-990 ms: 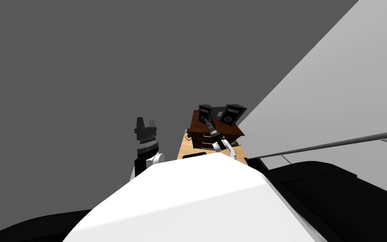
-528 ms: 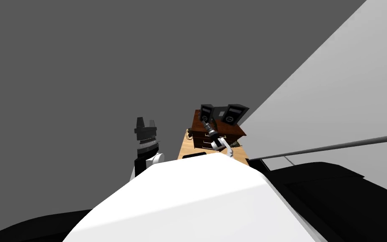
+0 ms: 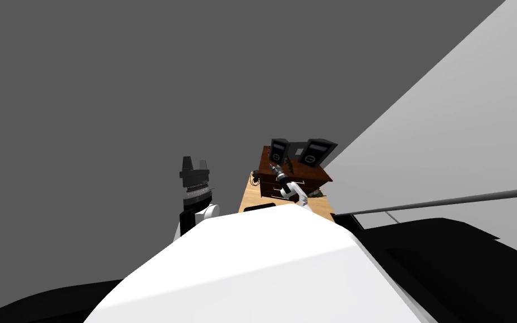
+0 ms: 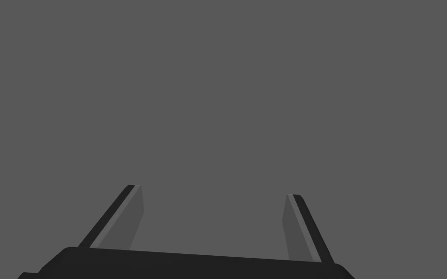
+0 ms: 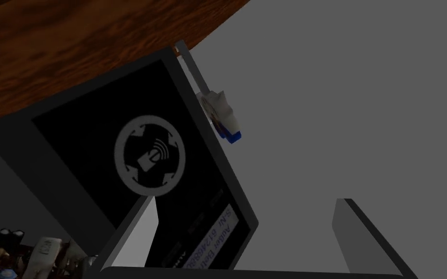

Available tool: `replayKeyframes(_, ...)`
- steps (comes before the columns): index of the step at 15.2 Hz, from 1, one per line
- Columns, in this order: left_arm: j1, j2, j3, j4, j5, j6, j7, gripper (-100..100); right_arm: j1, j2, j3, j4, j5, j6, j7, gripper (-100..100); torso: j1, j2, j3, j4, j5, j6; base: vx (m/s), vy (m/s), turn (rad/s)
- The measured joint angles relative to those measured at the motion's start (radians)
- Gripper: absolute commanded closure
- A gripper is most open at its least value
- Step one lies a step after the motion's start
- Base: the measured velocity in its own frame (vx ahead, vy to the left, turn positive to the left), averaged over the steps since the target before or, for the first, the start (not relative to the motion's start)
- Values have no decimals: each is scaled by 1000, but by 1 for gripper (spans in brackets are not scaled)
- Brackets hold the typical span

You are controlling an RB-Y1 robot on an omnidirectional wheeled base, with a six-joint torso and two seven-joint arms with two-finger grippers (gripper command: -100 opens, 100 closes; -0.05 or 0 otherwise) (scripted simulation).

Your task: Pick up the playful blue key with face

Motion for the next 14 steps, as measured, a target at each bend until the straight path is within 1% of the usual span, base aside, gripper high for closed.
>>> replayKeyframes(2,0,0,0,0,0,0,0,0,-13,-9,4,21,34,25,15,-100,-1,0,0,0,0,0,-16,33,60)
replayKeyframes(5,0,0,0,0,0,0,0,0,-50,-24,19,65,94,83,49,-100,0,0,0,0,0,0,-19,36,53)
replayKeyframes(6,0,0,0,0,0,0,0,0,-54,-27,22,71,110,95,57,-100,-1,0,0,0,0,0,-14,31,43)
replayKeyframes(8,0,0,0,0,0,0,0,0,-80,-27,30,105,154,128,79,-100,-1,-1,0,0,0,0,-12,27,43)
replayKeyframes(9,0,0,0,0,0,0,0,0,-82,-29,32,111,169,138,86,-100,-1,-1,0,0,0,0,-11,29,67)
replayKeyframes(11,0,0,0,0,0,0,0,0,-99,-33,36,140,215,163,105,-100,-1,-1,0,0,0,0,-14,33,67)
replayKeyframes(13,0,0,0,0,0,0,0,0,-123,-49,52,163,249,205,131,-100,-1,-1,0,0,0,0,-10,31,41)
replayKeyframes(14,0,0,0,0,0,0,0,0,-126,-47,53,170,271,218,139,-100,-1,-1,0,0,0,0,-7,34,56)
